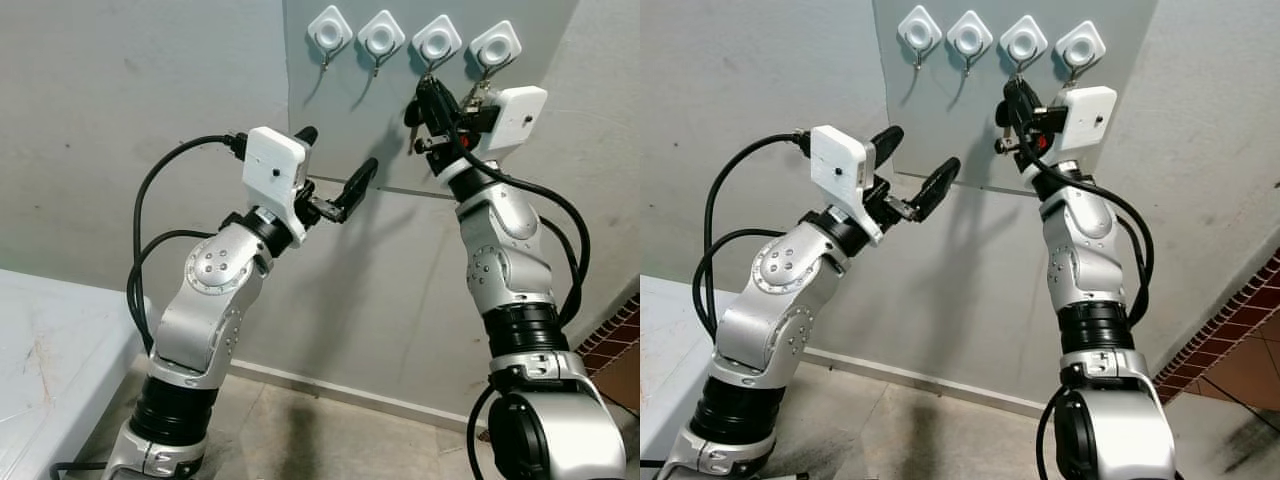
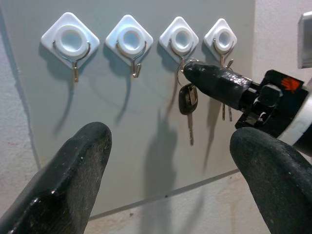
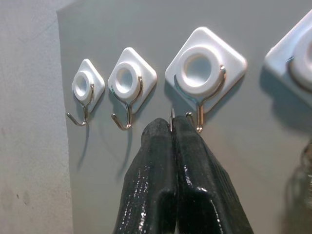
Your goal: Hang keys on a hook
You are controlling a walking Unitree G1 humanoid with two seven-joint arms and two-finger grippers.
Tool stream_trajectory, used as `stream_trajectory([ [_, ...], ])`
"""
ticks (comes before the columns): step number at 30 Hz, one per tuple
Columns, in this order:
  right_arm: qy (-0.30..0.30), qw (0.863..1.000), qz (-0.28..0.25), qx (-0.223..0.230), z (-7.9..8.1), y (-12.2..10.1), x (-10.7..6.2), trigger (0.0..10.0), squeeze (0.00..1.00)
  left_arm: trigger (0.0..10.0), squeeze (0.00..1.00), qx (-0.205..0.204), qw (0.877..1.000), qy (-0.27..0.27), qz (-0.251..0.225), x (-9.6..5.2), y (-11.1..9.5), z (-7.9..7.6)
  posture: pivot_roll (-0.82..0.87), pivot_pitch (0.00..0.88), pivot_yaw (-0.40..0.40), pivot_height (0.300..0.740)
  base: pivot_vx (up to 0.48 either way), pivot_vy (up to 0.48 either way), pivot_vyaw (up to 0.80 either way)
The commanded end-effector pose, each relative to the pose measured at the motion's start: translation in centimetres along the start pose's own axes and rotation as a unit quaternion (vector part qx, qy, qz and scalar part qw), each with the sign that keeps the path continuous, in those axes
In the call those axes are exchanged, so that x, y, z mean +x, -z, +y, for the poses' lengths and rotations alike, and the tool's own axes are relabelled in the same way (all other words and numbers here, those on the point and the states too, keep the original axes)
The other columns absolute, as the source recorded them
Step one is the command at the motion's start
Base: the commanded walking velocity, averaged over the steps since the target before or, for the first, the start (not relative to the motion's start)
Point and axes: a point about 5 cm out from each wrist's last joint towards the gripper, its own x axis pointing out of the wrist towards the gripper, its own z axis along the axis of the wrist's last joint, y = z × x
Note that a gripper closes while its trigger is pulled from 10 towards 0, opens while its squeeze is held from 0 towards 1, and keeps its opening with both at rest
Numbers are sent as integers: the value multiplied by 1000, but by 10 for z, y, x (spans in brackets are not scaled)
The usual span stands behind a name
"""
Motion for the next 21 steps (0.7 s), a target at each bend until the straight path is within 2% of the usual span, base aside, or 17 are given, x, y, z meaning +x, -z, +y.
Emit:
stream_trajectory([
  [1, -6, 1000, -17, -3, -1, -8, 5, 10000, 0, 10000, 0, 11, 1000, 3, -5, 2, -6, -2, 46, 1, 10, 715, 0, 0, 0],
  [14, 1, 1000, -29, 10, -5, -12, 10, 10000, 0, 10000, 0, 10, 1000, -3, -5, 1, -6, -2, 50, 7, 7, 715, 0, 0, 0],
  [21, 11, 998, -46, 37, -9, -13, 7, 10000, 0, 10000, 0, 11, 1000, -5, -5, 1, -6, -2, 49, 10, 9, 715, 0, 0, 0],
])
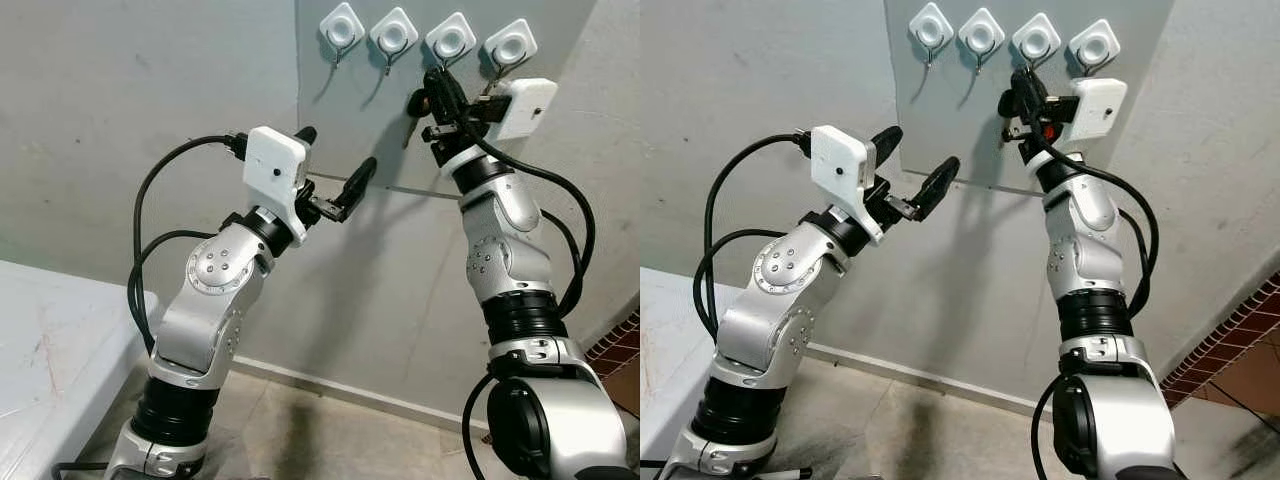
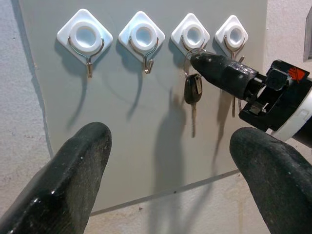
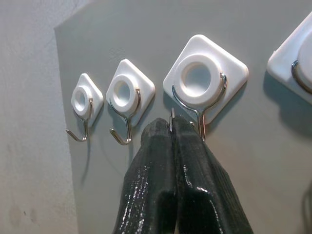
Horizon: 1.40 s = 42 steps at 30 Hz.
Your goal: Hang keys on a hook
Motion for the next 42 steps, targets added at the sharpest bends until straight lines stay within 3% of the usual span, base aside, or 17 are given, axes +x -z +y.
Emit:
stream_trajectory([
  [1, 7, 1000, -23, 18, -2, -9, 4, 10000, 0, 10000, 0, 8, 1000, 4, -8, 1, -6, -2, 49, 10, 9, 715, 0, 0, 0],
  [14, 33, 989, -46, 135, -12, -12, -1, 10000, 0, 10000, 0, 8, 1000, 3, -8, 1, -7, -2, 49, 16, 12, 715, 0, 0, 0],
  [16, 37, 979, -53, 193, -13, -11, -2, 10000, 0, 10000, 0, 9, 1000, 2, -9, 1, -7, -1, 49, 18, 13, 715, 0, 0, 0],
  [17, 37, 979, -53, 193, -13, -11, -2, 10000, 0, 10000, 0, 9, 1000, 2, -9, 1, -7, -1, 49, 18, 13, 715, 0, 0, 0],
  [22, 47, 954, -75, 288, -17, -14, -2, 10000, 0, 10000, 0, 8, 1000, 0, -8, 1, -7, -1, 51, 23, 11, 715, 0, 0, 0],
  [25, 50, 945, -80, 314, -19, -15, -2, 10000, 0, 10000, 0, 7, 1000, -1, -8, 1, -7, 0, 51, 23, 11, 715, 0, 0, 0],
  [33, 49, 936, -77, 339, -20, -15, -5, 10000, 0, 10000, 0, 9, 1000, -4, -8, 0, -8, 1, 55, 32, 12, 715, 0, 0, 0],
  [37, 30, 945, -73, 317, -16, -15, -6, 10000, 0, 10000, 0, 8, 1000, -6, -8, 0, -8, 2, 55, 34, 11, 715, 0, 0, 0],
  [42, 7, 943, -85, 322, -11, -19, -7, 10000, 0, 10000, 0, 7, 1000, -6, -8, 1, -8, 1, 54, 39, 12, 715, 0, 0, 0],
])
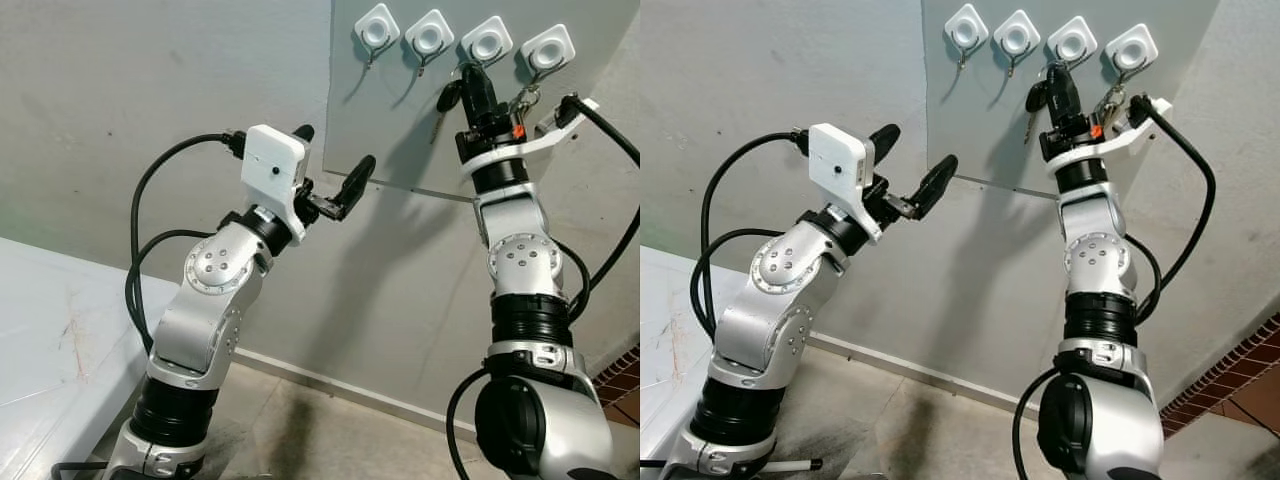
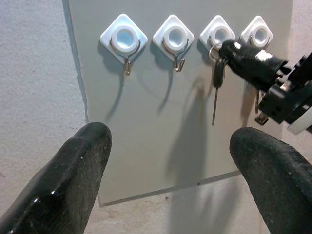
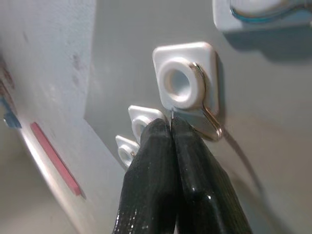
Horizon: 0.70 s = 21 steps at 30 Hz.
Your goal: Hang keys on a hook
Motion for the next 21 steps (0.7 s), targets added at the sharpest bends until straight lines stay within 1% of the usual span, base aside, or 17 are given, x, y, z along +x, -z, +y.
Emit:
stream_trajectory([
  [1, -26, 1000, -6, -5, 9, -5, 3, 10000, 0, 10000, 0, 6, 1000, -2, -8, 1, -6, 1, 54, 39, 12, 715, 0, 0, 0],
  [4, -41, 999, 0, -7, 12, -4, 2, 10000, 0, 10000, 0, 6, 1000, -3, -8, 1, -6, 1, 54, 39, 12, 715, 0, 0, 0],
  [6, -48, 998, 19, -24, 14, 1, 0, 10000, 0, 10000, 0, 6, 1000, -4, -8, 1, -6, 1, 54, 41, 12, 715, 0, 0, 0],
  [11, -42, 999, 23, -12, 12, 4, -4, 10000, 0, 10000, 0, 5, 1000, -4, -8, 0, -6, 1, 54, 41, 12, 715, 0, 0, 0],
  [18, -34, 998, 46, -19, 10, 13, -10, 10000, 0, 10000, 0, 6, 1000, -7, -10, 0, -6, 1, 54, 41, 12, 715, 0, 0, 0],
  [21, -32, 998, 43, -12, 10, 13, -11, 10000, 0, 10000, 0, 6, 1000, -7, -9, 0, -6, 1, 53, 32, 11, 715, 0, 0, 0],
])
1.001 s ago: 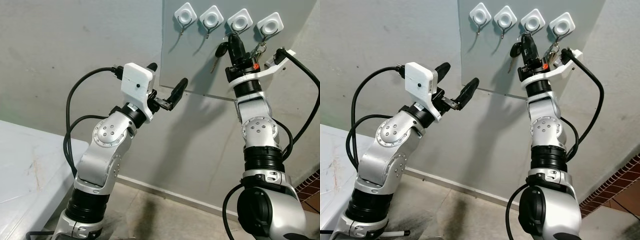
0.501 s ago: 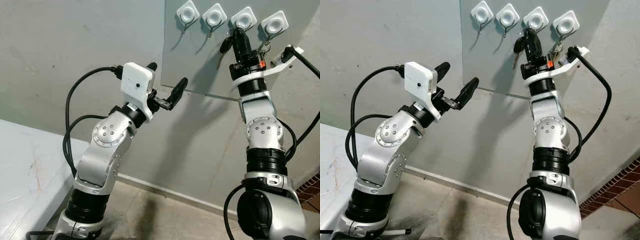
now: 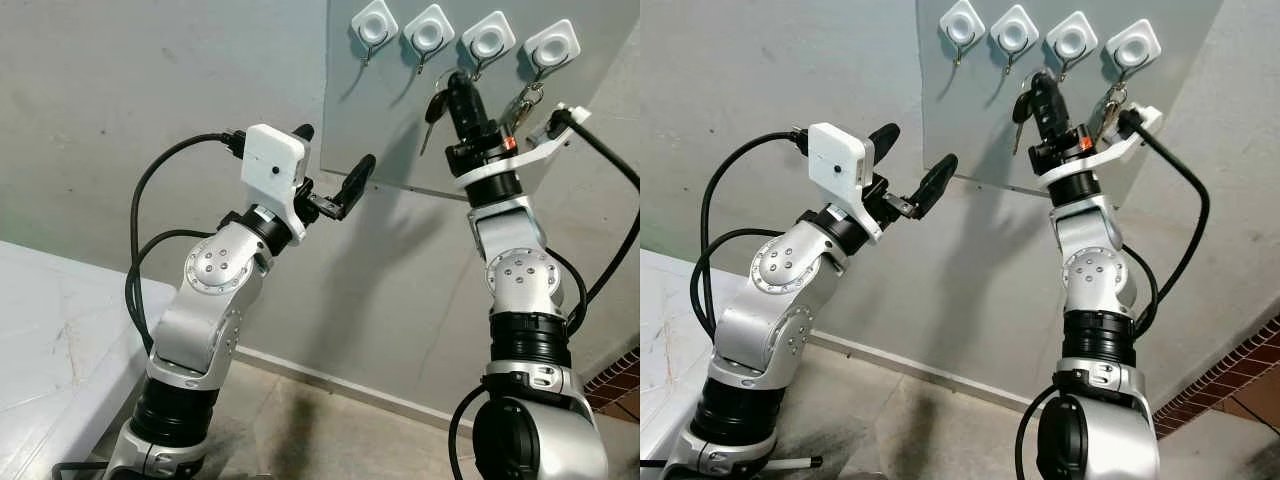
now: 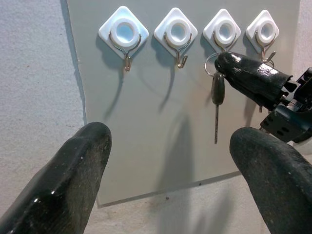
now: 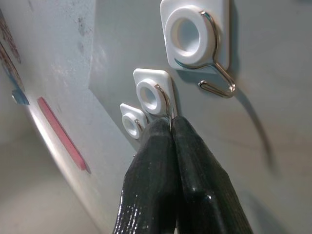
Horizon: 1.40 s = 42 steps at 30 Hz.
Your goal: Hang keys on a hook
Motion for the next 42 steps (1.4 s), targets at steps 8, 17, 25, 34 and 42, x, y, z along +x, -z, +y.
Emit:
stream_trajectory([
  [8, -5, 999, -35, 7, 5, -13, 3, 10000, 0, 10000, 0, 9, 1000, -6, -9, 1, -6, 2, 51, 29, 13, 715, 0, 0, 0],
  [17, 6, 998, -57, 18, 1, -22, 4, 10000, 0, 10000, 0, 11, 1000, -7, -8, 1, -5, 2, 50, 26, 11, 715, 0, 0, 0],
  [25, 21, 997, -67, 43, -3, -24, 4, 10000, 0, 10000, 0, 11, 1000, -8, -10, 1, -6, 3, 52, 31, 12, 715, 0, 0, 0],
  [34, 4, 995, -82, 55, 1, -27, 4, 10000, 0, 10000, 0, 12, 1000, -12, -10, 1, -6, 3, 53, 36, 10, 715, 0, 0, 0],
  [42, 3, 994, -90, 56, 0, -31, 4, 10000, 0, 10000, 0, 13, 1000, -14, -10, 1, -6, 3, 53, 40, 8, 715, 0, 0, 0],
])
